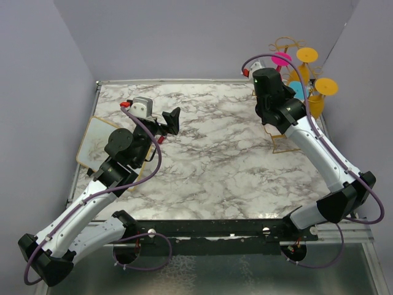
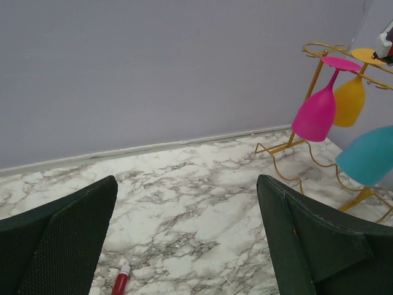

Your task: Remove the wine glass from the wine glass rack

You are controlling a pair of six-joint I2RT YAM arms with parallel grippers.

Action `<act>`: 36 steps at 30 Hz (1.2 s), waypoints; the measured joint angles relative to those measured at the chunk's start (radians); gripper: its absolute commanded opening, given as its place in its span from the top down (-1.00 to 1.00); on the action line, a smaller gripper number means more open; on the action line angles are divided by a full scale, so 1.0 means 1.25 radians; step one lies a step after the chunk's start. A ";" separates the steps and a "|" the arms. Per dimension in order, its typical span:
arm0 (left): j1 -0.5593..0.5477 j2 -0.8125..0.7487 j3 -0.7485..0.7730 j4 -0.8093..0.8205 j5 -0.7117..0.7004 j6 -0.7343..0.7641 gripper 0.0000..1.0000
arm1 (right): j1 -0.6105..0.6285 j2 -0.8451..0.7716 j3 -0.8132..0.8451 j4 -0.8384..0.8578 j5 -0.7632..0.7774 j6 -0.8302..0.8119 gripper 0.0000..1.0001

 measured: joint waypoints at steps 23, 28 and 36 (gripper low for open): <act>0.000 0.000 0.000 0.000 0.000 0.000 -0.98 | 0.060 -0.040 0.001 -0.003 -0.046 -0.010 0.98; 0.000 0.002 0.000 0.000 0.000 0.000 -0.98 | 0.072 -0.045 0.031 -0.037 -0.118 0.031 0.98; 0.003 0.025 0.000 -0.003 0.000 0.000 -0.96 | 0.079 -0.042 0.157 -0.098 -0.374 0.176 0.98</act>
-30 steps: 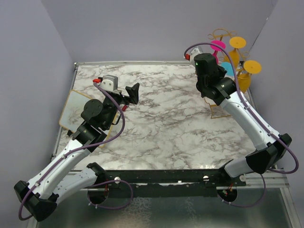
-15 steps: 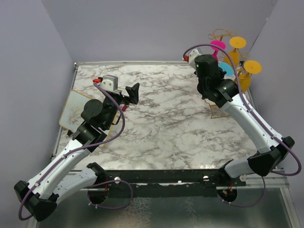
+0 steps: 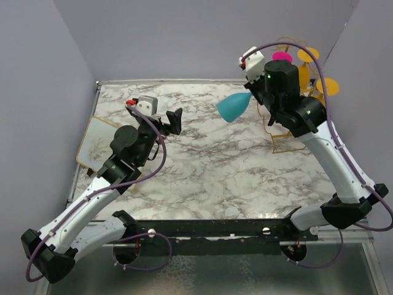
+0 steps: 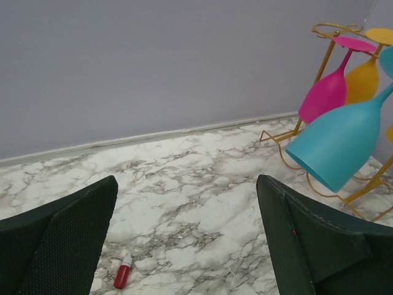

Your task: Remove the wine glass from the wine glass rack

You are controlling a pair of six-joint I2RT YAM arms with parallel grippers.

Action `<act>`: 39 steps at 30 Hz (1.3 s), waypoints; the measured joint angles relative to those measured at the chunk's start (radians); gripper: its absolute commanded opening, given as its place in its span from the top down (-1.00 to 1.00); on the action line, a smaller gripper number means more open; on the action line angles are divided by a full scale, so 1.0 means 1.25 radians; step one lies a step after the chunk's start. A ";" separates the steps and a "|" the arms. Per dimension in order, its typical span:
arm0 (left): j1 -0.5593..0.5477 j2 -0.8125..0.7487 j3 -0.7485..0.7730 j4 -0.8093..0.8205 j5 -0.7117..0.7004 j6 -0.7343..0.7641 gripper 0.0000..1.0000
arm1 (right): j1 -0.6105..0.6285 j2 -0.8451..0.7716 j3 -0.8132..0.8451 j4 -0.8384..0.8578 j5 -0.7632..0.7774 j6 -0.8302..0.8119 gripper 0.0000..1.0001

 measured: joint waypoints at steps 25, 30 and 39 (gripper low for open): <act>0.003 -0.151 0.107 -0.212 -0.047 -0.280 -0.98 | -0.149 0.064 -0.278 0.480 -0.616 0.926 0.98; 0.003 -0.099 0.111 -0.216 -0.039 -0.297 -0.98 | -0.149 0.063 -0.317 0.563 -0.659 1.120 0.98; 0.003 -0.013 0.112 -0.159 0.026 -0.308 -0.98 | -0.149 0.050 -0.415 0.674 -0.732 1.361 0.98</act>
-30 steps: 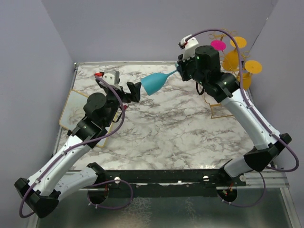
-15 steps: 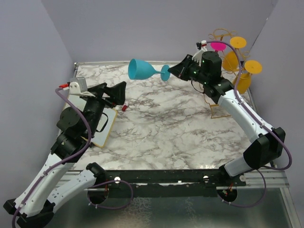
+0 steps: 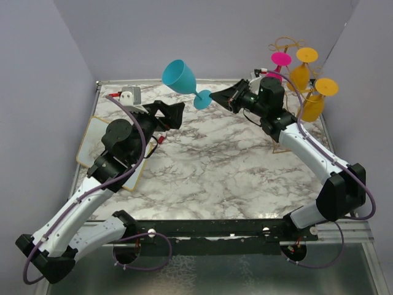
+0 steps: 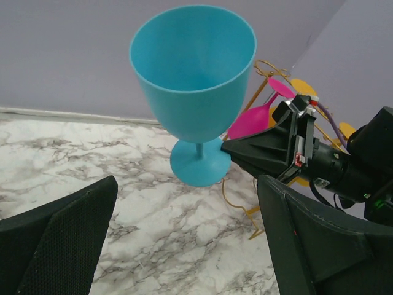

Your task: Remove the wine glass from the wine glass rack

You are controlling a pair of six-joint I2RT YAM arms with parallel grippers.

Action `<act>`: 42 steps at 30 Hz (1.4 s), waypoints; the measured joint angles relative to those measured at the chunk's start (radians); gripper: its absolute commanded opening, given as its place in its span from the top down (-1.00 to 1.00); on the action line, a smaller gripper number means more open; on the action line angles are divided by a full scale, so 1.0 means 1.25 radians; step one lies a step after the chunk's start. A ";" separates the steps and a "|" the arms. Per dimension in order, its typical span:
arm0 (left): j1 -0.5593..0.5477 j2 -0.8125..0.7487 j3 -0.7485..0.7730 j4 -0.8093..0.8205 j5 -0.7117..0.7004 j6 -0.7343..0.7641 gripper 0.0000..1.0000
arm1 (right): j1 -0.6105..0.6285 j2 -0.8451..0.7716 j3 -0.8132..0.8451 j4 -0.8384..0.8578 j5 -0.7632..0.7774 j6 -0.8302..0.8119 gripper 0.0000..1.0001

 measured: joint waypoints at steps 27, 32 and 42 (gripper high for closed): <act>0.001 0.240 0.126 0.244 0.054 -0.005 -0.98 | 0.000 -0.038 -0.070 0.094 -0.067 0.146 0.97; 0.002 0.261 0.139 0.266 0.054 0.053 -0.98 | 0.000 -0.038 -0.070 0.096 -0.067 0.150 0.98; 0.002 0.283 0.141 0.285 0.043 0.160 -0.91 | 0.000 -0.039 -0.070 0.095 -0.066 0.149 0.98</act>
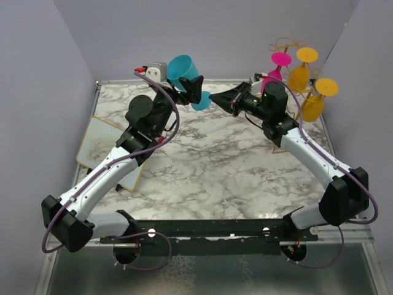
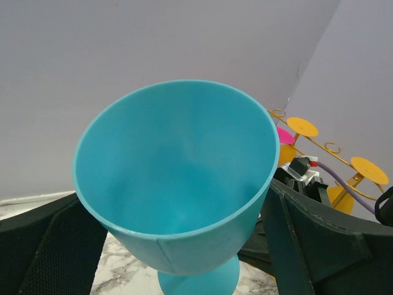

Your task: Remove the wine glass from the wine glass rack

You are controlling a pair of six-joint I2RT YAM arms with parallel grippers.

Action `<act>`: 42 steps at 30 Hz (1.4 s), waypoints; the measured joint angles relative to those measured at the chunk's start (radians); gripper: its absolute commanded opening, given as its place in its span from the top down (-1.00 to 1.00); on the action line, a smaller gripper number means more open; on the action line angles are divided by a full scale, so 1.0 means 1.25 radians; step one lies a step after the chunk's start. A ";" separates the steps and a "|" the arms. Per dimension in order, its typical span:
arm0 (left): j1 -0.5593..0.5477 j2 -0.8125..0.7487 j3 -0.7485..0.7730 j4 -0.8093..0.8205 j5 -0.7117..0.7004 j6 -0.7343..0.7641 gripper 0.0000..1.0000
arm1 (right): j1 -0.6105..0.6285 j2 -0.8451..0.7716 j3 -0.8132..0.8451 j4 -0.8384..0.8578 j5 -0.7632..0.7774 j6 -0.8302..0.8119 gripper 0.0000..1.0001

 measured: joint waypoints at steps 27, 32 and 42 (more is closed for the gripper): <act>0.000 0.004 0.010 0.027 -0.018 0.053 -0.43 | 0.000 -0.007 -0.015 0.019 0.001 0.000 0.53; 0.001 0.004 0.010 0.027 -0.024 0.060 -0.41 | 0.000 -0.015 -0.027 0.026 0.006 -0.004 -0.21; 0.001 0.006 -0.001 0.034 -0.046 0.127 -0.41 | -0.017 -0.125 0.021 -0.144 0.121 -0.274 -0.64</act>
